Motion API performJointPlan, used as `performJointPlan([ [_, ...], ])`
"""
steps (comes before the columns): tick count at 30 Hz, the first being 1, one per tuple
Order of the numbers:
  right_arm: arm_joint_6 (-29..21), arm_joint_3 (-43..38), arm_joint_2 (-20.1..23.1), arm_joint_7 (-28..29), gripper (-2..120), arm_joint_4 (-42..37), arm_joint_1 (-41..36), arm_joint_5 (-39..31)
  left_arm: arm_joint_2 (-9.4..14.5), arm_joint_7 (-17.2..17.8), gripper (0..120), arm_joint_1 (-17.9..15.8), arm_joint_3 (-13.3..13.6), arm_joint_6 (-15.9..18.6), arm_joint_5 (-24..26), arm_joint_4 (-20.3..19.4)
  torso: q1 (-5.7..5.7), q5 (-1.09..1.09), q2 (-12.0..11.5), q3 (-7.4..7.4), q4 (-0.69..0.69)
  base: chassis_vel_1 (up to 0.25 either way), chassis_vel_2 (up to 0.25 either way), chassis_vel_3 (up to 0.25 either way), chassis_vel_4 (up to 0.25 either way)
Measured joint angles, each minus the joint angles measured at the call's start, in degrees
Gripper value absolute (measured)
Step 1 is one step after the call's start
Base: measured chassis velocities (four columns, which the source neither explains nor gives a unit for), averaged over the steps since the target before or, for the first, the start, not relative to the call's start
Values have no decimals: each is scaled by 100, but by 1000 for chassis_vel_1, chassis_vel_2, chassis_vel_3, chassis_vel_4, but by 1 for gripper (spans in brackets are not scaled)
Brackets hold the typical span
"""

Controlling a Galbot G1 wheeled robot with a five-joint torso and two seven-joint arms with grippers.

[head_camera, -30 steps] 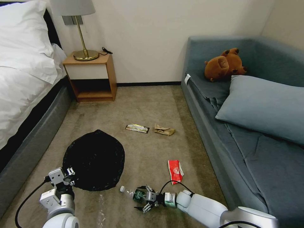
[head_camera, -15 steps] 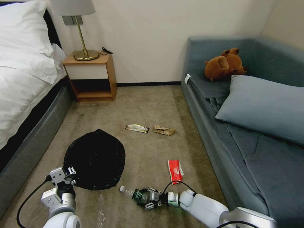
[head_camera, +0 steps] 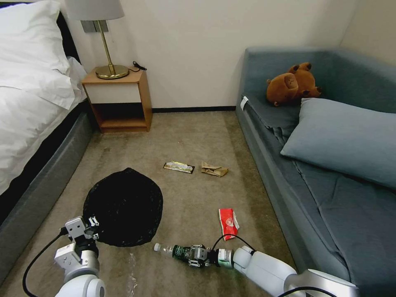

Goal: Pick up the trash bin, then pick up the garbage on the floor and place it into the trash bin.

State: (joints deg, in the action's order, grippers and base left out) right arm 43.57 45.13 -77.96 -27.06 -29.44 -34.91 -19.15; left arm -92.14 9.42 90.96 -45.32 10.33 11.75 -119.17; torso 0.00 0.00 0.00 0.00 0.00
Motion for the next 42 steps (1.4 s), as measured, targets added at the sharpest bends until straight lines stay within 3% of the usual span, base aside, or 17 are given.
performJointPlan([
  [21, 96, -786, 181, -27, 32, -343, -216, 314, 0, 5, 2, -26, 69, 20, -9, 17, 0, 0, 0, 0, 1, 0, 0, 0, 0],
  [27, 95, -1385, 299, 166, 32, -738, -464, 385, 0, -20, 2, -160, 44, 75, 89, 17, 0, -2, 0, 0, 1, 0, 0, 0, 0],
  [31, 22, -2293, 265, 363, 32, -1204, -973, 658, 0, -10, 2, -317, 153, 97, 100, 34, 0, -3, 0, 0, -1, 0, 0, 0, 0],
  [42, -183, -3132, 241, 852, 32, -1725, -1409, 975, 59, 128, 2, -480, 29, 268, 574, -138, 0, -1, 0, 0, 0, 0, 0, 0, 0],
])
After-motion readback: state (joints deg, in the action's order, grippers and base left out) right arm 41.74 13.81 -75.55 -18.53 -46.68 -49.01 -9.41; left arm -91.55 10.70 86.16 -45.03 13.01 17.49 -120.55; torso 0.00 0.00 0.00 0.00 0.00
